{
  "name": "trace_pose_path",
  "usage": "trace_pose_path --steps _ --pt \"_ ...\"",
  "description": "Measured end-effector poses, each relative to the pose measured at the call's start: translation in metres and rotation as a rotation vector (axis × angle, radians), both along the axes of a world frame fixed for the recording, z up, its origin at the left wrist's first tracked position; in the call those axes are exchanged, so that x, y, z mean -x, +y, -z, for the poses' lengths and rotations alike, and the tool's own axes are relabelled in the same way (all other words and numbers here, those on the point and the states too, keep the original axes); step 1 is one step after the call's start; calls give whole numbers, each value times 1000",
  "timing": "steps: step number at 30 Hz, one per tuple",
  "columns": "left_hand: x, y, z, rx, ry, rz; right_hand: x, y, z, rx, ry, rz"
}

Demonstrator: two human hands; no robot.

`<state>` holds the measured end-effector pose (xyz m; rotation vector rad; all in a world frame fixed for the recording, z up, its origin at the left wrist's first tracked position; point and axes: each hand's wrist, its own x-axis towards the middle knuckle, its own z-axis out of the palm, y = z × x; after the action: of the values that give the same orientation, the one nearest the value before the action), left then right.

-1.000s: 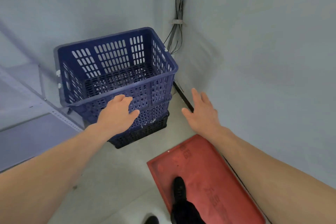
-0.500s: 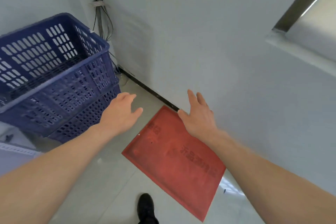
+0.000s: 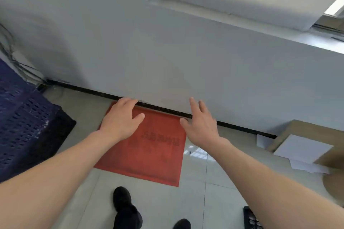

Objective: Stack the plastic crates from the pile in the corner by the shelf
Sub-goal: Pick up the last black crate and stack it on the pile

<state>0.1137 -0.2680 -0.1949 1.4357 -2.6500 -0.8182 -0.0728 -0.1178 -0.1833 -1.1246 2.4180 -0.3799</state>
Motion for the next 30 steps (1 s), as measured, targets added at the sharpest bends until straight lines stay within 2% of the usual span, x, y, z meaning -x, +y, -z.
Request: trace_pose_path --steps 9,30 --pt "80 76 -15 47 -3 190 51 109 -14 6 7 167" --pt "202 99 -7 -6 39 575 93 175 -19 -4 36 529"
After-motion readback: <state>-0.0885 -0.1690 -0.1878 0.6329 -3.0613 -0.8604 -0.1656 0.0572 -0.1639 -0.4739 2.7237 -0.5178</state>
